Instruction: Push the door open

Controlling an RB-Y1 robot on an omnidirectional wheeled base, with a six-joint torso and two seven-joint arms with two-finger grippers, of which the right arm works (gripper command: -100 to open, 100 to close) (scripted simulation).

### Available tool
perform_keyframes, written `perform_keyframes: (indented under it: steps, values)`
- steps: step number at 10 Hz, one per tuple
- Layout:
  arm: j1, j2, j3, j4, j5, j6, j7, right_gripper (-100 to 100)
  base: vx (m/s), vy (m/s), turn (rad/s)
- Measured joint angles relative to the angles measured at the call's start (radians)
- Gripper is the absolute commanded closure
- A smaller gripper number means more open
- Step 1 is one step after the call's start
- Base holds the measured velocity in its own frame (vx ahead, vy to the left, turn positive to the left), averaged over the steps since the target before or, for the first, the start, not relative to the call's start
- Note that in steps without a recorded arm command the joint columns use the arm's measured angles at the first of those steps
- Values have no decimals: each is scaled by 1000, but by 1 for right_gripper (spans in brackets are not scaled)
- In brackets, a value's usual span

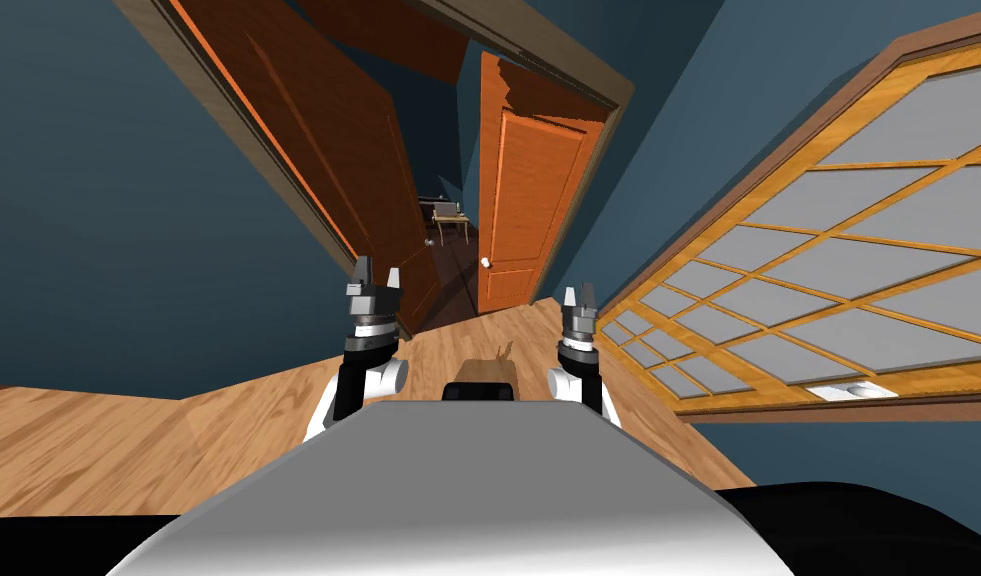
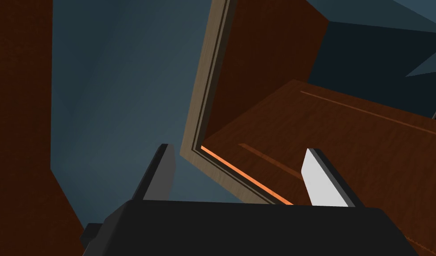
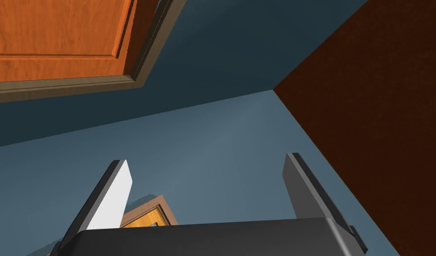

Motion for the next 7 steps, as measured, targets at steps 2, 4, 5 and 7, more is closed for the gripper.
perform_keyframes:
  steps: [2,4,5,7]
  values:
    - [-3,-6,-5,34,13,-9,31,-100,79,1,48]
    - [-10,-13,-14,71,25,-20,61,-100,93,-6,55]
    - [-22,-14,-18,94,33,-20,80,-100,97,4,50]
    - [-36,-22,-31,136,45,-25,113,-100,93,-9,66]
